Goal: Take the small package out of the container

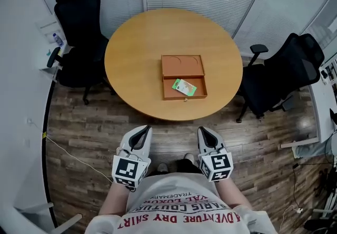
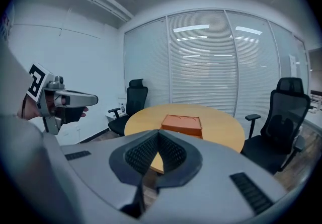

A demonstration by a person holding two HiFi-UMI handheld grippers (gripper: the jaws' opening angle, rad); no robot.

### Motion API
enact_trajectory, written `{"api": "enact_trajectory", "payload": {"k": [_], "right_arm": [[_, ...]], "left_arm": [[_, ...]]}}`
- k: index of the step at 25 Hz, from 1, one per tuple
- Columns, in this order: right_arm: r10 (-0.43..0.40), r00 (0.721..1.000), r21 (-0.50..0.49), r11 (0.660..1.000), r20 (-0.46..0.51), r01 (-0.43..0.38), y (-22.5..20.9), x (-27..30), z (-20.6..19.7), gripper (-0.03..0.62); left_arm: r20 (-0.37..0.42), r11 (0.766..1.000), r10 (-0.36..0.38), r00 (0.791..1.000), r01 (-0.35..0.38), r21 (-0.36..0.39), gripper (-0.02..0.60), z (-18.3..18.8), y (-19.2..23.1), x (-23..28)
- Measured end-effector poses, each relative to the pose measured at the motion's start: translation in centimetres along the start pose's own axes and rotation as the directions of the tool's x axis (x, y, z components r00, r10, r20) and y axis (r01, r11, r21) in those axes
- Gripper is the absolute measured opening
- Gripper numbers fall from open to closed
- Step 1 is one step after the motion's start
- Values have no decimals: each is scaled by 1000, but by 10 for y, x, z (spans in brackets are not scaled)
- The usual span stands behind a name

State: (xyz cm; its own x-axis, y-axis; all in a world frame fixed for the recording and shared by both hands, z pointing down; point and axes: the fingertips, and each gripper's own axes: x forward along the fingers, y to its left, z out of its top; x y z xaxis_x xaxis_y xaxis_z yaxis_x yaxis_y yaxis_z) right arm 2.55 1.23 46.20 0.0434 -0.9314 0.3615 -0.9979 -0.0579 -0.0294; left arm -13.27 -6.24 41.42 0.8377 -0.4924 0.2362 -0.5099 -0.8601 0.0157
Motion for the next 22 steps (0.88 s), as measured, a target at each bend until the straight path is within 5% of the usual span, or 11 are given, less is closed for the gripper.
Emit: {"api": "enact_trajectory", "payload": {"k": [15, 22], "right_arm": [[181, 983, -48, 982, -27, -183, -73, 134, 45, 8], [326, 931, -44, 941, -162, -337, -124, 186, 29, 8]], "left_arm": [[-36, 991, 134, 990, -135, -11, 12, 25, 47, 113], [-64, 976, 210, 976, -213, -48, 11, 31, 42, 191]]}}
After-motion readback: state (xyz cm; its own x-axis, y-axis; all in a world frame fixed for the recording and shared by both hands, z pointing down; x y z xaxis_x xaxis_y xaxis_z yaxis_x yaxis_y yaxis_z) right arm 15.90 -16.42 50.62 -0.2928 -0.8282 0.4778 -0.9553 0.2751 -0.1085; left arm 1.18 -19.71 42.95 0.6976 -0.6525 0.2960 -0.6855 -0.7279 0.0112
